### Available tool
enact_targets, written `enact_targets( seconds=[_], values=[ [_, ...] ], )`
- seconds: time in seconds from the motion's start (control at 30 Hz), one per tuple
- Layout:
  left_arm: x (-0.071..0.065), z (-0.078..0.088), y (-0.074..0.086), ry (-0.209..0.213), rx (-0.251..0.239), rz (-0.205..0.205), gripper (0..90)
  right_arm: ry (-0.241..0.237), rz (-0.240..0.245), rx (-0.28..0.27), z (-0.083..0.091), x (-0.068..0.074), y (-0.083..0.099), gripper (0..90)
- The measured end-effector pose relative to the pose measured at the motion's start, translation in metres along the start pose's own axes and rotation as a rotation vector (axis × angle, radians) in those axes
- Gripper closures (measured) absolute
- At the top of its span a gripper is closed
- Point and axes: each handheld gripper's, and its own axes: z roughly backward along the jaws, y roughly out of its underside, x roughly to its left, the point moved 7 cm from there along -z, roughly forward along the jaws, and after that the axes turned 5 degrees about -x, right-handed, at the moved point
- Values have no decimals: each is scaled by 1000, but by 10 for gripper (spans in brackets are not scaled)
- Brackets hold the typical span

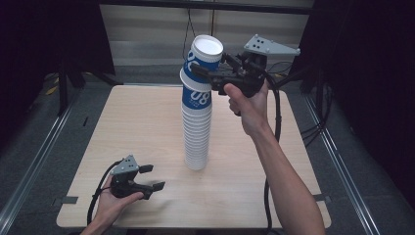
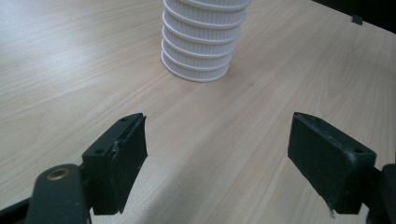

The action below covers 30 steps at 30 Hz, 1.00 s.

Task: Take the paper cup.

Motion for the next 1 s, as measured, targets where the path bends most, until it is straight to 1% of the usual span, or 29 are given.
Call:
enact_targets(
  seconds=[0.27,0.4,0.47,0.57,0.67,0.7,0.77,0.87,1.0],
  values=[
    [-1,-1,0,7,3,-5,196,13,-5,-32,8,-2,-6,275],
    [-2,-1,0,9,4,-5,196,27,-11,-26,14,-6,-6,275],
    [-1,-1,0,9,3,-6,197,30,-22,-30,18,-8,-7,275],
    [-1,-1,0,9,3,-5,197,37,-24,-36,24,-10,-9,275],
    [-2,-2,1,10,7,-7,196,49,-16,-27,29,-12,-10,275],
    [-2,-2,1,11,7,-7,196,57,-22,-28,32,-13,-10,275],
    [-3,-2,1,14,7,-4,196,59,-25,-32,37,-13,-9,275],
    [-2,-2,1,14,11,-5,197,76,-27,-23,45,-16,-5,275],
    [-2,-3,1,15,11,-5,196,91,-24,-24,54,-19,-5,275]
  ],
)
